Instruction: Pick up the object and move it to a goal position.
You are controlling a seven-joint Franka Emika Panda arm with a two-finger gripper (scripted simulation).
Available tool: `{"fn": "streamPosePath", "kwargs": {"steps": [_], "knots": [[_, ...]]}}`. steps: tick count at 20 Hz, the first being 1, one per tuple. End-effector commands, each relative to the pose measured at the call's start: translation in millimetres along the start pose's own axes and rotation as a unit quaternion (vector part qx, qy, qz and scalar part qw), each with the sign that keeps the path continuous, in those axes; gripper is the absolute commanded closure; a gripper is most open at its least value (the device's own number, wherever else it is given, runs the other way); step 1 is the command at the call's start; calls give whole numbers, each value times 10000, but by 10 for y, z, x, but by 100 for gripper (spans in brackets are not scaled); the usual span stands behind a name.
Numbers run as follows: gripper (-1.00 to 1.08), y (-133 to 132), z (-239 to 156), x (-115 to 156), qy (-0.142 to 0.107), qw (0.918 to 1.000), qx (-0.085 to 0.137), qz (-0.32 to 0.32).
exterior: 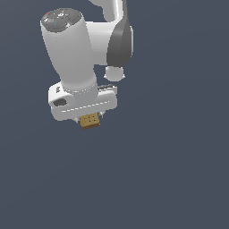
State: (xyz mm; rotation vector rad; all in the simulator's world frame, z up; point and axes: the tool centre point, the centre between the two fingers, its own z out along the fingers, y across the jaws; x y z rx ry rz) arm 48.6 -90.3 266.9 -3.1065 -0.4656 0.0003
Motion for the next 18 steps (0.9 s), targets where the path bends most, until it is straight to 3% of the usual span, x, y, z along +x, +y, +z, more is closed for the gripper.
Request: {"fn": "streamPosePath", "kwargs": {"steps": [1,9,18], "knots": [[108,63,-293,-36,0,10000,1,-1],[108,242,-1040,-103,0,10000,1,-1],[108,343,-1427,-122,1,10000,-1,0]]}}
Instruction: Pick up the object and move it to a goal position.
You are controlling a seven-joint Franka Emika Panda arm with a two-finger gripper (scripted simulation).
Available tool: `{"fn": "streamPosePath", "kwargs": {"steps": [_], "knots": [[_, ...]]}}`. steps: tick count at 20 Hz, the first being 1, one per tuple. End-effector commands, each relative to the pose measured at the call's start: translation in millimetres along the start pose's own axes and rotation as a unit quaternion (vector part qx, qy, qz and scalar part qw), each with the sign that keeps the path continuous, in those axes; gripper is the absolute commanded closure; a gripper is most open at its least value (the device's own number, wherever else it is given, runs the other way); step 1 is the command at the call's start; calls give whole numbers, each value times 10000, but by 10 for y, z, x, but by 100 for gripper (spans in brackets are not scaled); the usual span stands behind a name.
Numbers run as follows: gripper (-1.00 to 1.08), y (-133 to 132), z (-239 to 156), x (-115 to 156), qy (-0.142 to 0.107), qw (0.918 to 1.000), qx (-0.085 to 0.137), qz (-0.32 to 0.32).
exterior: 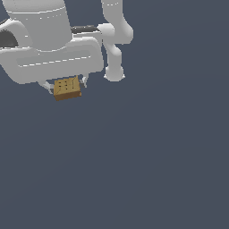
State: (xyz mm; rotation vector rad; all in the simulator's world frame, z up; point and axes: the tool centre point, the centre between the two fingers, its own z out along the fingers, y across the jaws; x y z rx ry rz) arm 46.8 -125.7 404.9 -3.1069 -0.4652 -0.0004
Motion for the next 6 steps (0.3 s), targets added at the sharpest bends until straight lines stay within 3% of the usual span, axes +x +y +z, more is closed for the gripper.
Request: {"fn": "streamPosePath", "kwargs": {"steps": [1,6], "knots": [[108,16,-64,-1,-1,10000,0,-2],[108,27,-98,2,-1,10000,0,-2]]}}
